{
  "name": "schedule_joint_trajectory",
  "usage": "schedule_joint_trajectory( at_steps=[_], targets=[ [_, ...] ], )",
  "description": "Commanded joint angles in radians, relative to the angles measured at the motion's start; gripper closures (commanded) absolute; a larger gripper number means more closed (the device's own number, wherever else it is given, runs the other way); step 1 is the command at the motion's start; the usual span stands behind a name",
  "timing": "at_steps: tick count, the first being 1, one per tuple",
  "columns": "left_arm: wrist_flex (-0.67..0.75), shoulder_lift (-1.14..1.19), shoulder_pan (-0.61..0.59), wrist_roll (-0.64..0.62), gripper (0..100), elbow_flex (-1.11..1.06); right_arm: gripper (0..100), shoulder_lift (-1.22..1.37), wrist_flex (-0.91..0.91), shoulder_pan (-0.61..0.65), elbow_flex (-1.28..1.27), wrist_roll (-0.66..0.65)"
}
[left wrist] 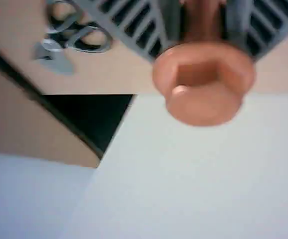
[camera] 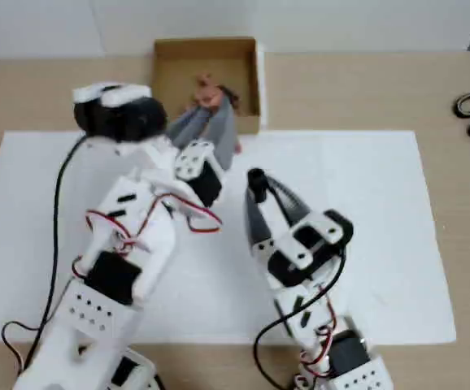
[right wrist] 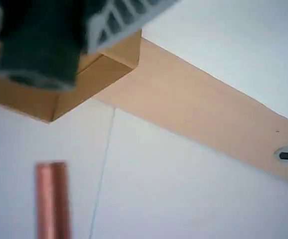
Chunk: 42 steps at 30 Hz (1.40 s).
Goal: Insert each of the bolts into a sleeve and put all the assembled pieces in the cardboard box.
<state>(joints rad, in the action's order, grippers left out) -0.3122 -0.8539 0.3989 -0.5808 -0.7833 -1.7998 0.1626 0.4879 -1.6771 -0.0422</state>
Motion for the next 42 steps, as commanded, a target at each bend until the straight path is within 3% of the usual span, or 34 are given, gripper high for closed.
schedule_joint_trajectory(
  at_steps=[1,8,16,26,33,42],
  targets=[
    [-0.006,-0.032,-0.003,-0.097,100,0.007,99.5,-0.013,-0.004,-0.008,-0.006,-0.008],
    [-0.155,-0.037,0.002,-0.109,100,0.041,99.5,-0.013,-0.004,-0.005,-0.006,-0.008],
    [-0.121,-0.032,0.011,-0.115,100,0.074,99.5,-0.010,0.004,-0.004,-0.006,-0.008],
    [-0.129,-0.032,0.035,0.006,100,0.143,99.5,-0.010,0.004,-0.004,-0.006,-0.008],
    [-0.163,-0.028,0.163,0.103,100,0.137,99.5,-0.010,0.004,-0.004,-0.006,-0.008],
    [-0.163,-0.031,0.164,0.233,100,0.145,99.5,-0.010,0.004,-0.004,-0.006,-0.008]
  ],
)
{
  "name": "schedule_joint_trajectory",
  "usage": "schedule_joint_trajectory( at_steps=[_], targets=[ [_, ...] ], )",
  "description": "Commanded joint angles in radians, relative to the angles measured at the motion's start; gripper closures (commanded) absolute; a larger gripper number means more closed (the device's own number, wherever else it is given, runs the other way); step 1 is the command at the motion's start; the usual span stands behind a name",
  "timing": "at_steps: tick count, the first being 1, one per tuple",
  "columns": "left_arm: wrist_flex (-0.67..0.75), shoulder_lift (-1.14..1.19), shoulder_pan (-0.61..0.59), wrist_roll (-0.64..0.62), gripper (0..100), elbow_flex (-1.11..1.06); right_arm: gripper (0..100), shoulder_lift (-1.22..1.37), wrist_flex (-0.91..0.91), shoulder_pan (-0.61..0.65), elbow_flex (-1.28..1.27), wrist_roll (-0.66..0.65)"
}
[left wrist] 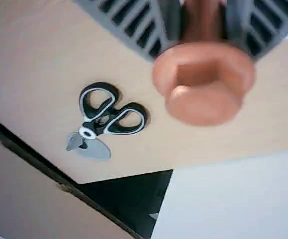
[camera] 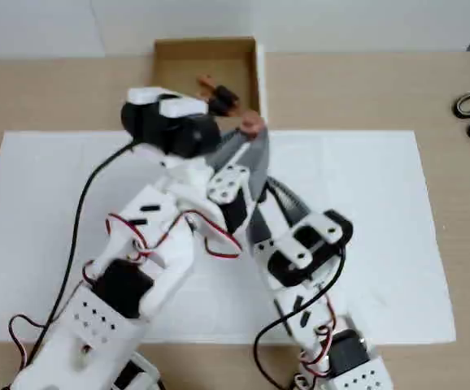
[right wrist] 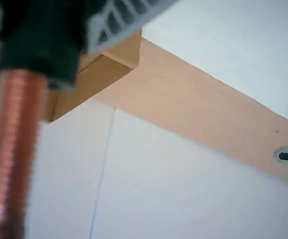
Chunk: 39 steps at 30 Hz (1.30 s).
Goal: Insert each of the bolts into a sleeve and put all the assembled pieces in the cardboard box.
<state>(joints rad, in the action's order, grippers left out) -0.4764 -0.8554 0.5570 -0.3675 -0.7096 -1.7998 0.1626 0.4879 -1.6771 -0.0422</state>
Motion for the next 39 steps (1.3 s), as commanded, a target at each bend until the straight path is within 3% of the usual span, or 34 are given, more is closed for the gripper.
schedule_joint_trajectory(
  at_steps=[1,11,18,25,31,35,39],
  targets=[
    [0.002,-0.032,0.006,0.025,100,0.071,99.5,-0.010,0.004,-0.004,-0.006,-0.008],
    [0.002,-0.029,0.006,0.044,100,0.064,99.5,-0.010,0.004,-0.004,-0.006,-0.009],
    [0.080,-0.029,0.011,0.176,100,0.064,99.5,-0.013,-0.004,-0.002,-0.006,-0.009],
    [0.091,-0.035,0.011,0.176,100,0.070,99.5,-0.013,-0.117,-0.001,-0.006,-0.132],
    [0.089,-0.037,0.011,0.175,100,0.065,99.5,-0.013,-0.133,-0.002,-0.006,-0.138],
    [0.084,-0.037,0.012,0.173,100,0.062,99.5,-0.013,-0.133,-0.002,-0.006,-0.137],
    [-0.015,-0.037,0.031,0.172,100,0.062,99.5,-0.013,-0.128,-0.002,-0.006,-0.137]
  ],
)
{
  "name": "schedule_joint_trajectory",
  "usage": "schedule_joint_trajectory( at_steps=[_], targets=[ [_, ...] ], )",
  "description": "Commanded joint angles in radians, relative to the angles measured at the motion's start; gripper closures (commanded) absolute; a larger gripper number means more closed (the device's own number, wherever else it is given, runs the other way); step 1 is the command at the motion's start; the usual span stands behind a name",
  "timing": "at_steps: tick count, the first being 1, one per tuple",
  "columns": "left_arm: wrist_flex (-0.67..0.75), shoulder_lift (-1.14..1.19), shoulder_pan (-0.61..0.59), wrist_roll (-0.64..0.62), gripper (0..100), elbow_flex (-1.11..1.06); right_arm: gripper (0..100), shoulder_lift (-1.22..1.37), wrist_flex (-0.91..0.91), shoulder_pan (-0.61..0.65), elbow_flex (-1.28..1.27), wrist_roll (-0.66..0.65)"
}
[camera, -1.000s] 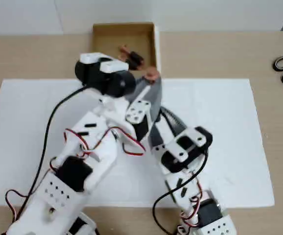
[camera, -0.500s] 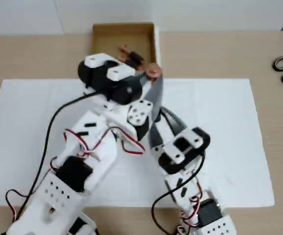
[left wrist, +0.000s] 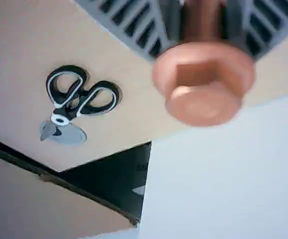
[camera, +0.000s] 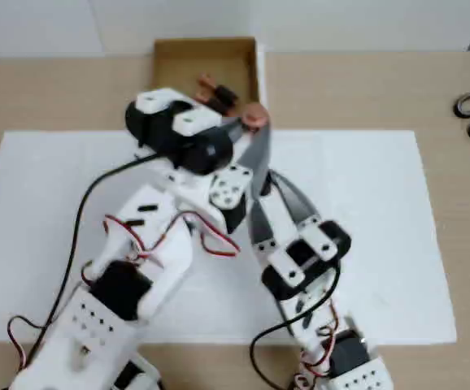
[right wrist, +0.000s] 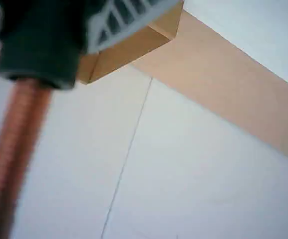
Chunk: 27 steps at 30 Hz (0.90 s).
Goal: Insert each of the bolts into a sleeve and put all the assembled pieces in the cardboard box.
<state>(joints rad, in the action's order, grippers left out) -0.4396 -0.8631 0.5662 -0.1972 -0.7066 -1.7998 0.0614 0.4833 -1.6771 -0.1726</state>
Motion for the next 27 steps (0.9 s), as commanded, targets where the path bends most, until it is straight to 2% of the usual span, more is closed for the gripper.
schedule_joint_trajectory(
  at_steps=[1,3,6,12,15,18,23,27],
  targets=[
    [-0.091,-0.029,0.031,0.000,100,0.059,99.5,-0.013,-0.027,0.001,-0.006,-0.006],
    [-0.150,-0.029,0.048,-0.040,100,0.059,99.5,-0.013,-0.031,-0.001,-0.006,-0.006],
    [-0.160,-0.029,0.046,-0.121,100,0.059,99.5,-0.013,-0.031,-0.001,-0.006,-0.006],
    [-0.158,-0.031,0.025,-0.127,100,0.059,99.5,-0.013,-0.033,-0.002,-0.006,-0.006],
    [-0.157,-0.072,0.023,-0.124,100,0.033,99.5,-0.013,-0.033,-0.002,-0.006,-0.006],
    [-0.135,-0.143,0.021,-0.066,100,-0.093,99.5,-0.013,-0.033,-0.002,-0.006,-0.006],
    [0.012,-0.256,0.023,0.000,100,-0.297,99.5,-0.015,-0.033,0.001,-0.006,-0.006],
    [-0.009,-0.224,0.023,0.002,95,-0.305,99.5,-0.015,-0.033,0.002,-0.006,-0.006]
  ],
)
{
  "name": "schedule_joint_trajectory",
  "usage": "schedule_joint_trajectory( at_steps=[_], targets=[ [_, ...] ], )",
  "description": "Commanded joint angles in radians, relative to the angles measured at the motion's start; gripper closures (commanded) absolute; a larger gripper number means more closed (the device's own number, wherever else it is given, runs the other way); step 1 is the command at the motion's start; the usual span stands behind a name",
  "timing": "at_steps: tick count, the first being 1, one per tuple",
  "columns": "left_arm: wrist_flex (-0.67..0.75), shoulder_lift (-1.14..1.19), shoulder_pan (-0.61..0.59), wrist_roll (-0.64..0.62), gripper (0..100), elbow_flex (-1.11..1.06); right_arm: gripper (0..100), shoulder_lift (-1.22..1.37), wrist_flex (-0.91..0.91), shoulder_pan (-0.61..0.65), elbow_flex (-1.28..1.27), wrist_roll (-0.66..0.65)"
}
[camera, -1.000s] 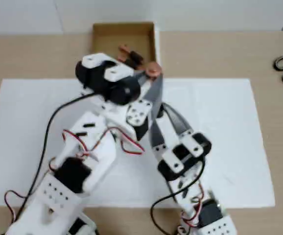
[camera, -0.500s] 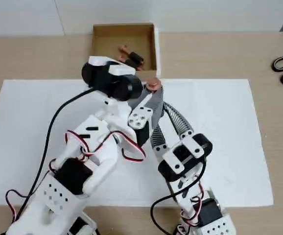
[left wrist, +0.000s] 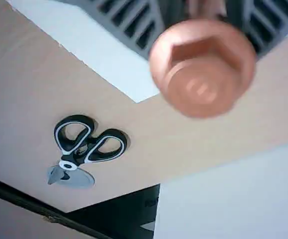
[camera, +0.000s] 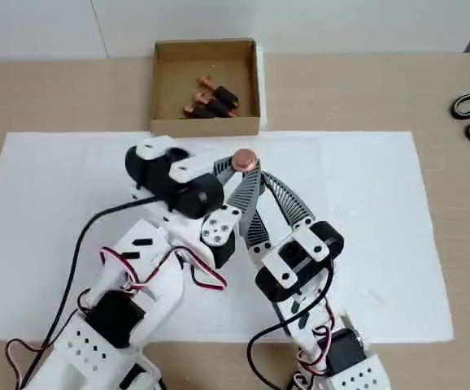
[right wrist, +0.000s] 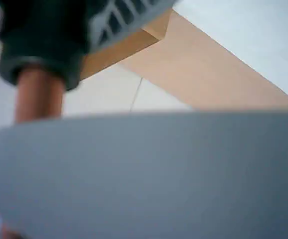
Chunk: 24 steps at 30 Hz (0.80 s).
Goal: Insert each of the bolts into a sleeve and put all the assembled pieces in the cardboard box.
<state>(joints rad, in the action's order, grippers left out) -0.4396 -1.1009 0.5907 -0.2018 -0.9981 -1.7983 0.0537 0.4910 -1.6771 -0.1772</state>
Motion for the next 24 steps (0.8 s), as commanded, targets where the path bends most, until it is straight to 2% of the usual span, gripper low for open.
schedule_joint_trajectory(
  at_steps=[1,4,7,13,17,21,24],
  targets=[
    [-0.026,0.026,-0.002,0.006,92,-0.001,99.5,-0.016,-0.025,-0.005,-0.006,-0.002],
    [-0.087,0.072,-0.002,0.006,79,0.054,99.5,-0.016,-0.025,-0.005,-0.006,-0.002],
    [-0.153,0.141,-0.002,0.006,74,0.133,99.5,-0.016,-0.025,-0.005,-0.003,-0.003],
    [-0.227,0.212,-0.003,0.006,73,0.262,99.5,-0.016,-0.025,-0.005,-0.003,-0.006],
    [-0.227,0.204,-0.100,0.006,73,0.315,99.5,-0.016,-0.025,-0.005,-0.006,-0.005],
    [-0.227,0.075,-0.183,0.011,73,0.375,99.5,-0.016,-0.022,-0.005,-0.006,-0.005],
    [-0.241,-0.044,-0.187,0.083,75,0.360,99.5,-0.015,-0.016,-0.005,-0.006,-0.003]
  ],
)
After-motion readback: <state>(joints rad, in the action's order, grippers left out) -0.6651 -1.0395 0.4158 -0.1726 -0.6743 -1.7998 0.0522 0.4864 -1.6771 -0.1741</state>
